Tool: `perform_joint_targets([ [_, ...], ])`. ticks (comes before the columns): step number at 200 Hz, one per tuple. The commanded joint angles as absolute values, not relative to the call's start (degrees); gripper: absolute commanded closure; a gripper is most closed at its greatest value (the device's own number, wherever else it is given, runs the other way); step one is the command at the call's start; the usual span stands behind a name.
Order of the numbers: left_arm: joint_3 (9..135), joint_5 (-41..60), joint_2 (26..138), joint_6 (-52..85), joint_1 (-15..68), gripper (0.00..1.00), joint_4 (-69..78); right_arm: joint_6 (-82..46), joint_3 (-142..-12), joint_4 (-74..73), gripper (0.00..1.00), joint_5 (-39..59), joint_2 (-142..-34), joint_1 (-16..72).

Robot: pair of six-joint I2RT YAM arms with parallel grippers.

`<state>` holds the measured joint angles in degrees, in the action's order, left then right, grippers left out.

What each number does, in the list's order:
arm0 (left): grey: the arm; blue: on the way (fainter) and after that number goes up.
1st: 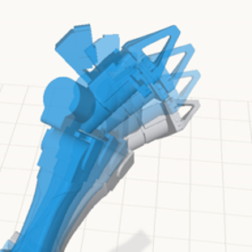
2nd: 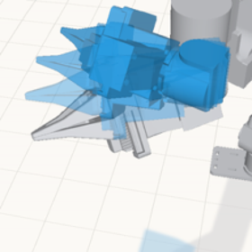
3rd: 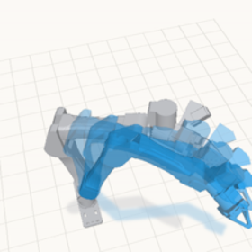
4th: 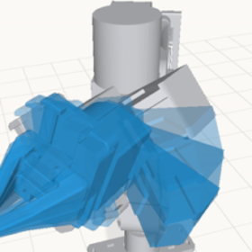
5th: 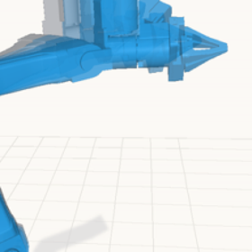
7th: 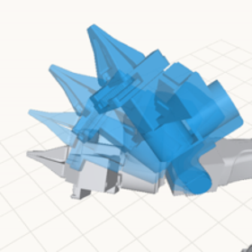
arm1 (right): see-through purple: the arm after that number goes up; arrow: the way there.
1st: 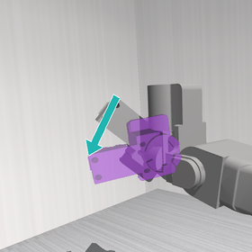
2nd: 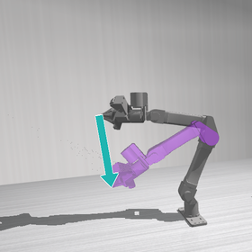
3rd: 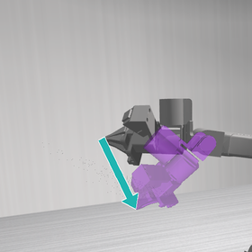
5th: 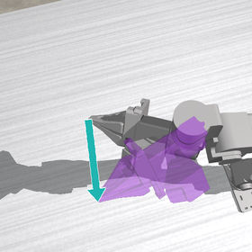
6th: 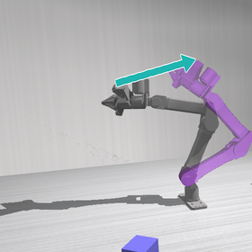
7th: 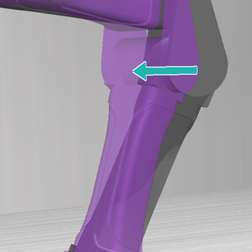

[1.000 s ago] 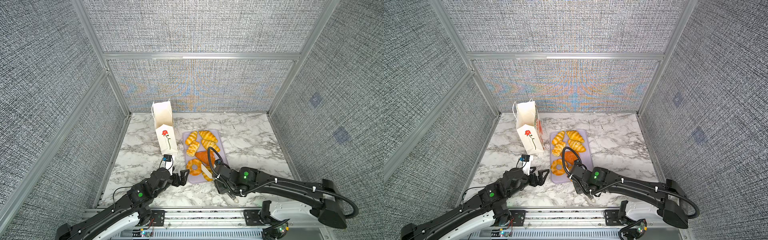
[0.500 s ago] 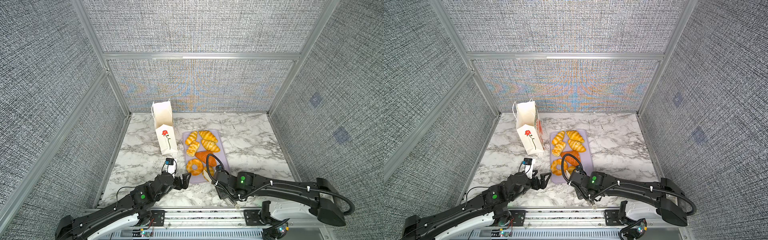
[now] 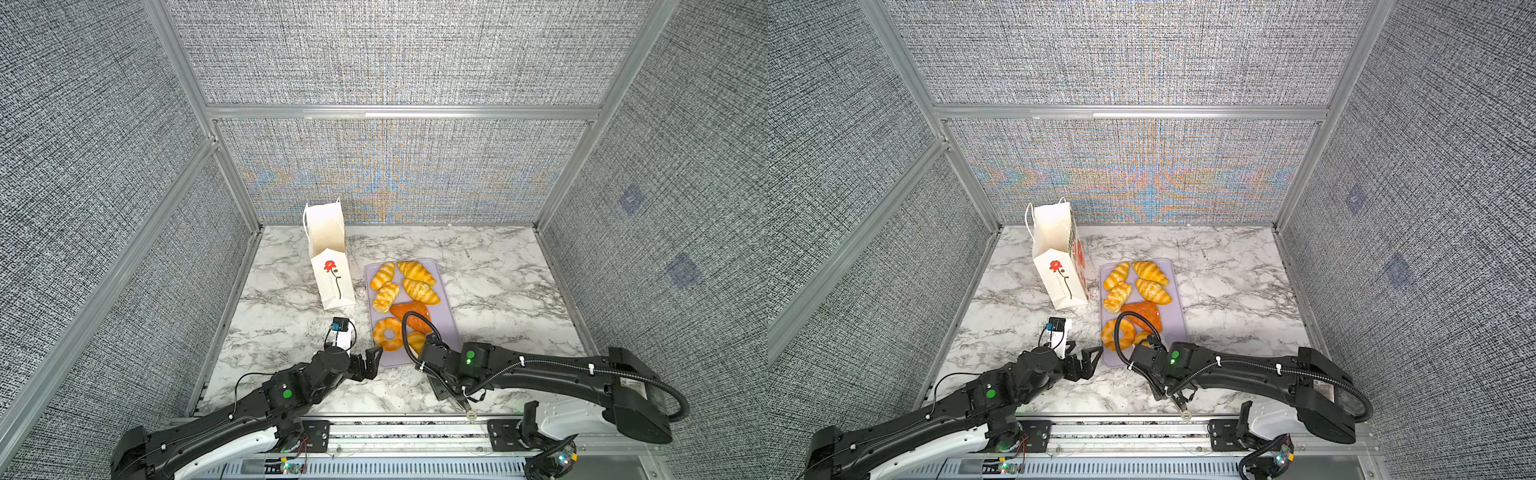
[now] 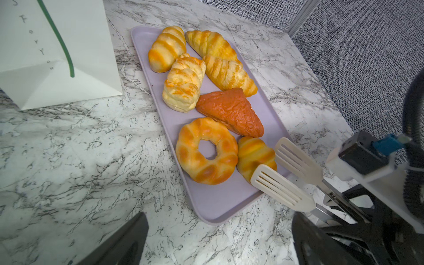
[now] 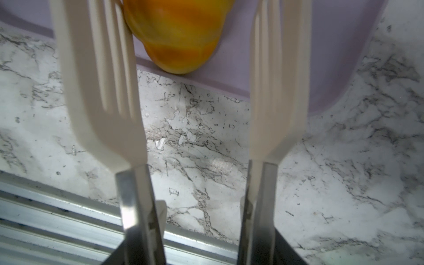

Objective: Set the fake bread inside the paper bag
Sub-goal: 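Squeeze the tongs shut on the striped yellow bun with the right gripper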

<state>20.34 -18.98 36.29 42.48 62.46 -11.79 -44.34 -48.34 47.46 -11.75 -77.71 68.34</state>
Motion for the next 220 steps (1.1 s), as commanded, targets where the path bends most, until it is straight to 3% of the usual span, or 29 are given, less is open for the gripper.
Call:
perform_joint_targets([
  [1, 20.69, -19.90, 36.74, 42.63, 62.57, 0.01, -10.63, -44.18, -47.72, 49.36, 0.42, -12.66, -76.85, 66.97],
  [53, 21.17, -20.21, 38.27, 42.54, 63.06, 0.01, -10.14, -41.46, -46.23, 50.89, 0.42, -13.59, -73.36, 63.14],
  [111, 21.97, -20.81, 39.81, 42.36, 63.85, 0.01, -10.02, -41.81, -45.88, 50.46, 0.31, -12.79, -71.94, 62.92],
  [220, 21.88, -21.77, 39.87, 42.28, 65.17, 0.00, -11.05, -41.74, -47.18, 50.39, 0.33, -12.22, -75.31, 63.28],
])
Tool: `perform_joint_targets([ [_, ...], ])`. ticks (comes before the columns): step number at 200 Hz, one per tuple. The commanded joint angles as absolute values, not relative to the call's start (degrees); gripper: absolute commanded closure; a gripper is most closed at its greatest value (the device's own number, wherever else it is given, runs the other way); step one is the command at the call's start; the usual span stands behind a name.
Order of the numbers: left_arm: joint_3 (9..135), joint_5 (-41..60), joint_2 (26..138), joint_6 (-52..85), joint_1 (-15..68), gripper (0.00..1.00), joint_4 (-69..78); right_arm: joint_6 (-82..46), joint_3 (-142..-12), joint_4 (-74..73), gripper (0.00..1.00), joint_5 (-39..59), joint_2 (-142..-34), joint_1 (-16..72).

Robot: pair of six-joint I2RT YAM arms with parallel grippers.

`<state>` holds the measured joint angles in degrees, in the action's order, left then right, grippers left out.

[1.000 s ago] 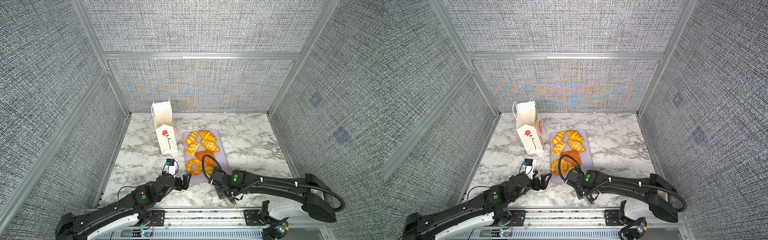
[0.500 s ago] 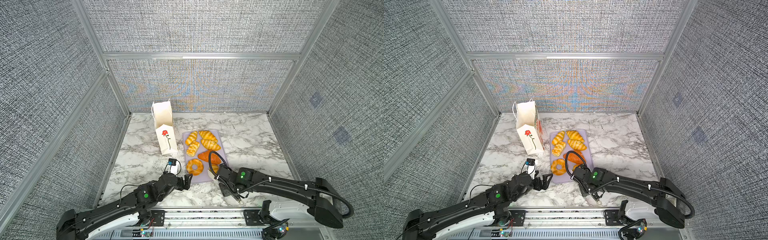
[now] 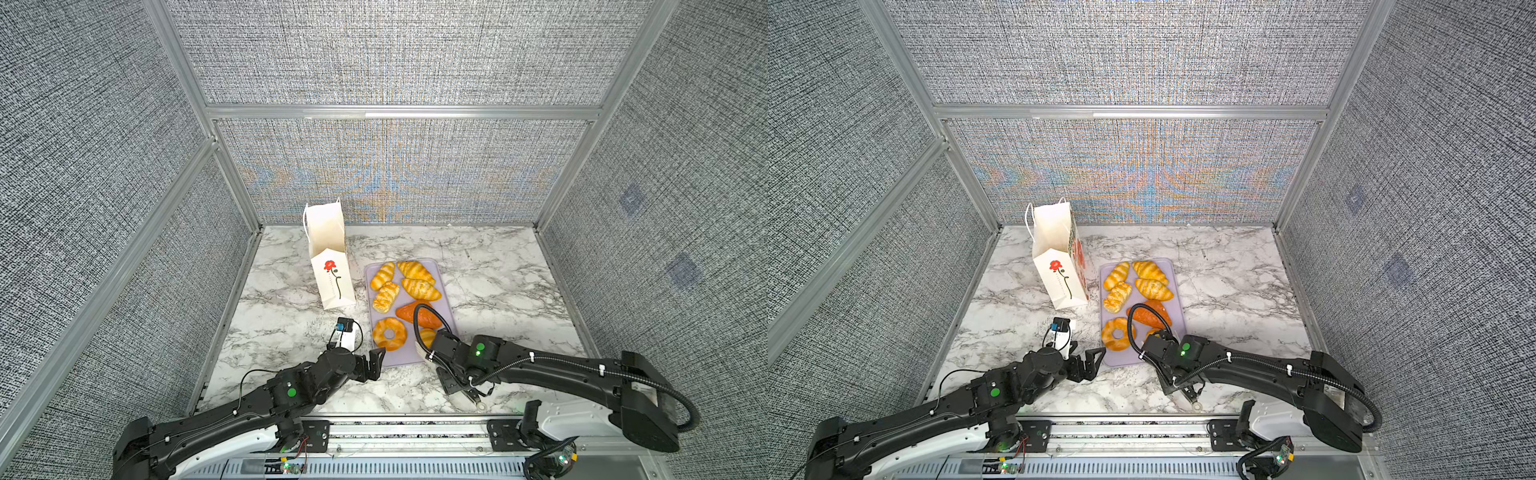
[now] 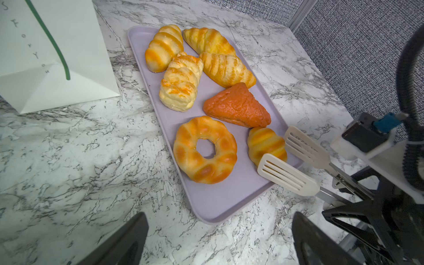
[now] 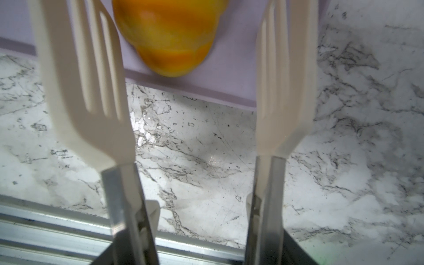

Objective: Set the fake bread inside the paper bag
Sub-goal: 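Squeeze the tongs shut on the striped yellow bun with the right gripper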

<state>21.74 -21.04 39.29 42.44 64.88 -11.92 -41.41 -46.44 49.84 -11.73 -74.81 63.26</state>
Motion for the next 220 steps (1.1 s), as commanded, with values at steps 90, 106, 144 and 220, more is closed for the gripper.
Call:
perform_joint_targets([
  [90, 21.53, -21.56, 41.08, 41.81, 66.18, 0.01, -9.51, -40.16, -49.20, 50.18, 0.37, -12.00, -78.65, 62.78],
  [106, 21.45, -21.85, 40.64, 41.90, 66.22, 0.01, -9.75, -39.88, -49.46, 50.59, 0.37, -12.04, -78.95, 62.67],
  [144, 21.46, -22.40, 40.25, 41.92, 66.36, 0.01, -10.48, -39.31, -50.09, 51.58, 0.37, -12.21, -80.06, 62.61],
  [220, 21.36, -22.23, 40.54, 41.84, 66.53, 0.01, -10.22, -38.28, -51.43, 52.73, 0.41, -12.49, -81.32, 62.40],
])
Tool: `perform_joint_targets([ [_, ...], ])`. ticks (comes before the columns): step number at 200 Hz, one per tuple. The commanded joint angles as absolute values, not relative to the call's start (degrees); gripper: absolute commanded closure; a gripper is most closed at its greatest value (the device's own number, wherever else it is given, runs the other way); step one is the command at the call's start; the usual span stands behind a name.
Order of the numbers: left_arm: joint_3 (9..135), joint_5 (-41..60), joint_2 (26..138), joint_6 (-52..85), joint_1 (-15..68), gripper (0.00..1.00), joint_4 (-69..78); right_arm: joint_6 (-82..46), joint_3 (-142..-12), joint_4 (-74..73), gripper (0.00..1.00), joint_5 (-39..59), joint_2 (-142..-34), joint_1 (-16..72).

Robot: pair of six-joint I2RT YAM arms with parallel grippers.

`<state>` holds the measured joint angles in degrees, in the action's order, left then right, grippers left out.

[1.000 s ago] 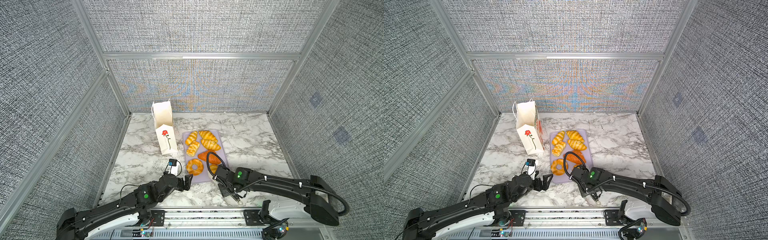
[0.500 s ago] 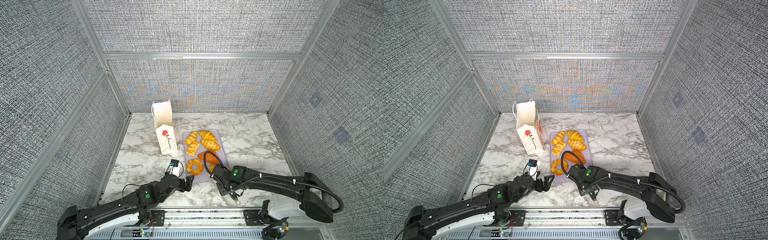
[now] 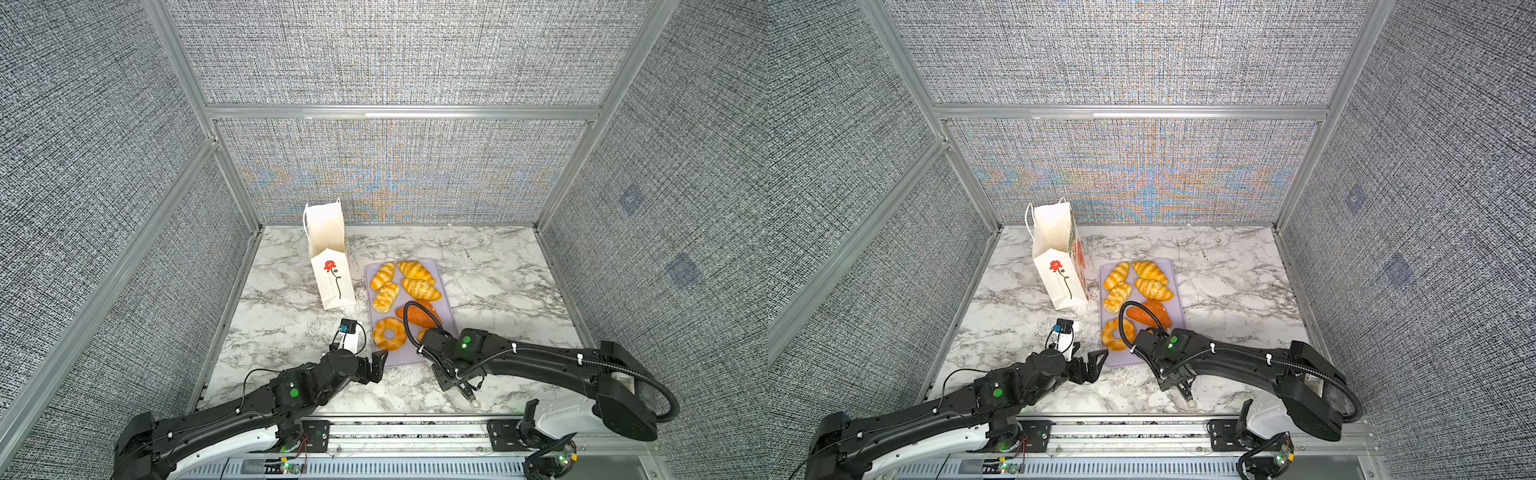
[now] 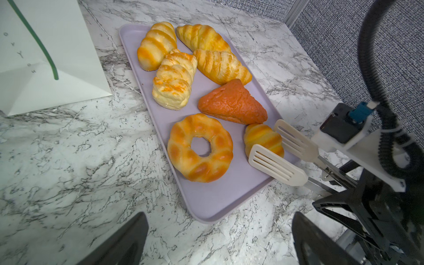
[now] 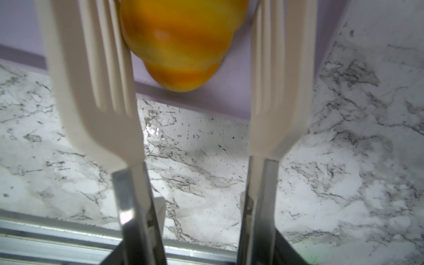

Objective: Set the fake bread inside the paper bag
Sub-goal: 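Squeeze the tongs shut on the striped yellow bun with the right gripper, then lift the striped yellow bun off the tray in the tongs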

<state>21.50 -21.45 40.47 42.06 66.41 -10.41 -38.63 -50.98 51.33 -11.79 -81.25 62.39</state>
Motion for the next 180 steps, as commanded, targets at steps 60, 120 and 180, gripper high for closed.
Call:
perform_joint_targets([
  [60, 20.92, -22.25, 39.91, 41.92, 66.57, 0.01, -10.02, -37.63, -51.34, 52.52, 0.50, -12.04, -80.75, 62.05],
  [120, 21.00, -22.41, 39.57, 42.01, 66.58, 0.01, -10.33, -37.52, -51.15, 51.94, 0.55, -11.60, -78.47, 61.96],
  [180, 21.63, -22.62, 39.38, 41.57, 66.62, 0.01, -10.82, -37.54, -51.15, 52.05, 0.56, -11.93, -76.42, 61.71],
])
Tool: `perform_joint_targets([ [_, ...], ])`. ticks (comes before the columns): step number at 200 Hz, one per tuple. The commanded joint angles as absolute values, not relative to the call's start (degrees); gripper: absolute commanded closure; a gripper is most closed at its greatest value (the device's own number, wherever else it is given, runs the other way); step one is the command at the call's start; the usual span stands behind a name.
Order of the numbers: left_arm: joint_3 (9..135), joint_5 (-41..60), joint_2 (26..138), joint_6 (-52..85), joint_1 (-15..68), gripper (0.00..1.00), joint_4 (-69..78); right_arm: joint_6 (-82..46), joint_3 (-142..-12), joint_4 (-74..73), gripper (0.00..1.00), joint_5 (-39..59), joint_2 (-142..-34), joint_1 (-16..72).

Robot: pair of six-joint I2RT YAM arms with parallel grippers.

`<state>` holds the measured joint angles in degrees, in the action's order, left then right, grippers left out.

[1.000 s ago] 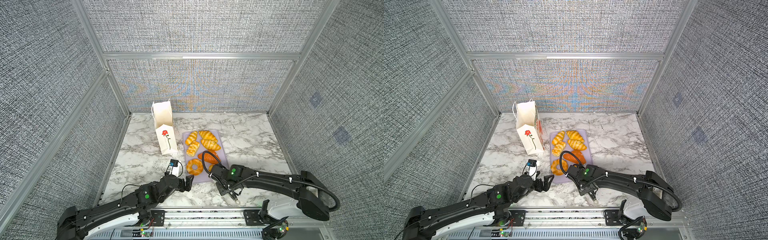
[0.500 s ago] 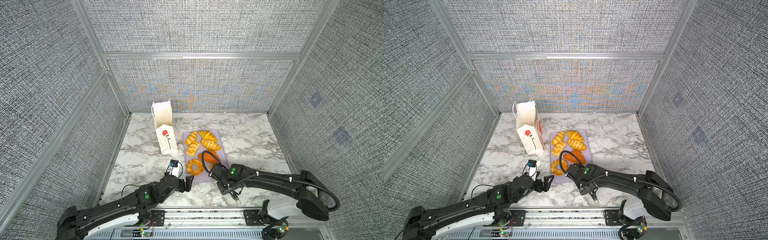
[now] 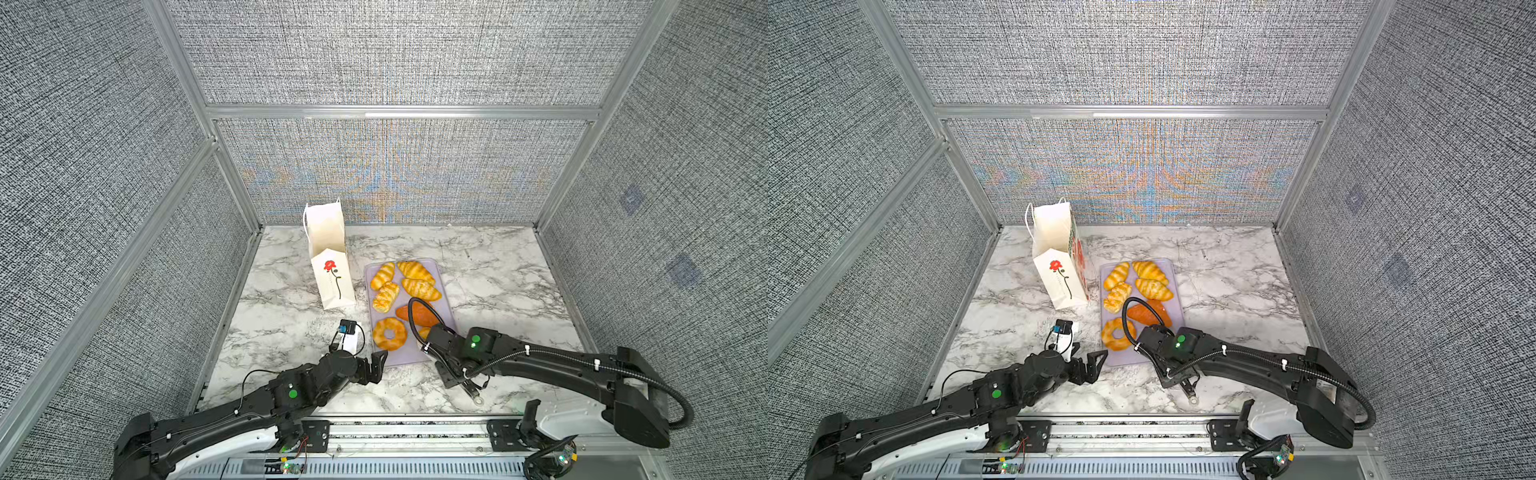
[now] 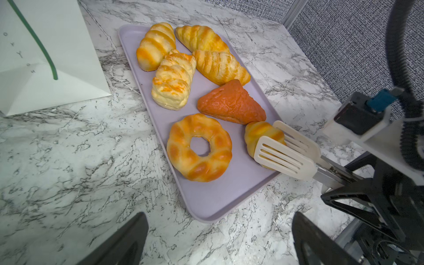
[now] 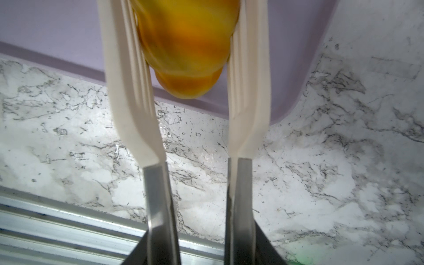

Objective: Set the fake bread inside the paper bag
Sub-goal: 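Lift the striped yellow bun off the tray in the tongs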

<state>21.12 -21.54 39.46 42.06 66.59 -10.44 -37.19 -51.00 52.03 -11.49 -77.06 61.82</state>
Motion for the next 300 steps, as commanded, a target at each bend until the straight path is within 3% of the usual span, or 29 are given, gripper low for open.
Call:
perform_joint_targets([
  [1, 21.63, -22.65, 39.38, 41.53, 66.62, 0.01, -10.86, -37.54, -51.15, 52.04, 0.56, -11.94, -76.40, 61.70],
  [156, 22.85, -24.67, 35.37, 40.14, 66.62, 0.01, -14.76, -36.32, -52.56, 51.77, 0.56, -12.18, -72.53, 61.70],
  [300, 26.18, -32.01, 31.55, 41.99, 66.49, 0.01, -24.62, -30.45, -62.20, 48.82, 0.57, -10.60, -75.41, 60.21],
])
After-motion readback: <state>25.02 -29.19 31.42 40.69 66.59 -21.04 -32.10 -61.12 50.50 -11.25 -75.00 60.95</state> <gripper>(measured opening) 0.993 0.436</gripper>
